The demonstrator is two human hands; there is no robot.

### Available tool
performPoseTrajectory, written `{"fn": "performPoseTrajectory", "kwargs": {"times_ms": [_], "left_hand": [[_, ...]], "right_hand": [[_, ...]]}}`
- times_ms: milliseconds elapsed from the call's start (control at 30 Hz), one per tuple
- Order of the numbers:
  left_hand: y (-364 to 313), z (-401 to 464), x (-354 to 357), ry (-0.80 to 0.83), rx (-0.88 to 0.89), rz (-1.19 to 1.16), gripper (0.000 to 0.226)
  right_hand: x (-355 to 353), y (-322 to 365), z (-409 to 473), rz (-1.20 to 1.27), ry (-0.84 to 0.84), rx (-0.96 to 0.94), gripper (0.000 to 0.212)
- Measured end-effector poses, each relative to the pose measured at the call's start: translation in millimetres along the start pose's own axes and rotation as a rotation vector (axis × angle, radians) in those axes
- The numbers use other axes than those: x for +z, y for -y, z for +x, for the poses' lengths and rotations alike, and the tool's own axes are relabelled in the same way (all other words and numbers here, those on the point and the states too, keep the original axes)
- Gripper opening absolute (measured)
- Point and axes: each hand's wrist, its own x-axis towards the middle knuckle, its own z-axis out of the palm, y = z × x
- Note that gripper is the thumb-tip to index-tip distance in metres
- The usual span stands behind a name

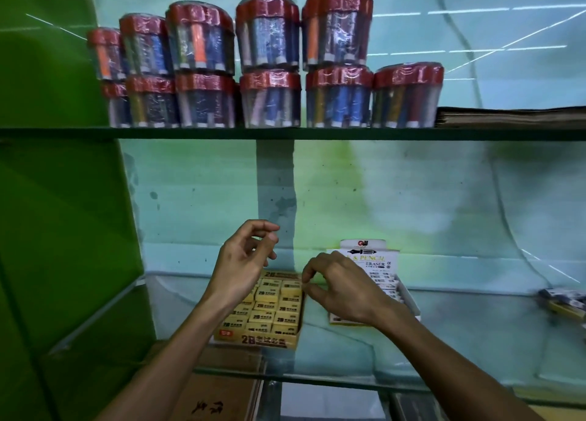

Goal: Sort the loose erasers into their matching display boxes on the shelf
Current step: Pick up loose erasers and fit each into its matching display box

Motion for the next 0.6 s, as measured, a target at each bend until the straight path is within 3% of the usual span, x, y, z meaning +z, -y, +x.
{"fn": "performPoseTrajectory", "kwargs": {"times_ms": [133,467,600], "left_hand": [[-3.6,0.7,32.0,0.060,0.008,-0.016,0.010],[-26.8,-0.5,143.8,0.289,0.063,-0.115,0.010],[-32.7,-6.0,193.8,0.422,0.112,-0.040,0.014]], "right_hand": [[-21.1,-25.2,-36.5,0.053,-0.055,0.032,0.006],[-75.5,-96.4,-121.8,0.069,-0.132,0.312,0.006],[-103.3,-122.2,-155.5,0.036,-0.192,0.425,0.006]]}}
